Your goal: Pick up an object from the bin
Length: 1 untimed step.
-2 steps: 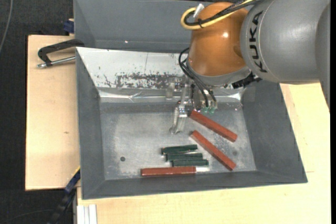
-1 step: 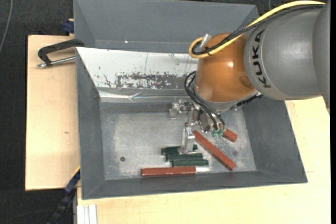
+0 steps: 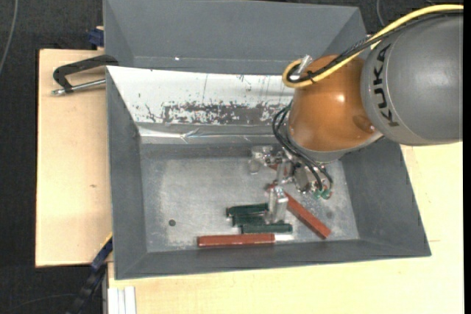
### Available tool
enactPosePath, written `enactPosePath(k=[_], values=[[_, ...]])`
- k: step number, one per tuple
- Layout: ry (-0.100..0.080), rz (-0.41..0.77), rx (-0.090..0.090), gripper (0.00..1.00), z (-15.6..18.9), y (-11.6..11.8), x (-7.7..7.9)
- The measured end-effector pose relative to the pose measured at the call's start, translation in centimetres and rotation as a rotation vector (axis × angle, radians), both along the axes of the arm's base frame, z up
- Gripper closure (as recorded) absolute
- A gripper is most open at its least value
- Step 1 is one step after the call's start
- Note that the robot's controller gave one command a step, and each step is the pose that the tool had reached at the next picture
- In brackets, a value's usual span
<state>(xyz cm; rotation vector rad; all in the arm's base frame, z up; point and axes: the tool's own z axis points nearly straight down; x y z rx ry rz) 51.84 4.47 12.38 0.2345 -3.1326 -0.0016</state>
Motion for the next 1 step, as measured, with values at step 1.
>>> enactPosePath(k=[1], values=[[-0.009,0.065,-0.005,0.00,-0.39,-8.52,4.45]])
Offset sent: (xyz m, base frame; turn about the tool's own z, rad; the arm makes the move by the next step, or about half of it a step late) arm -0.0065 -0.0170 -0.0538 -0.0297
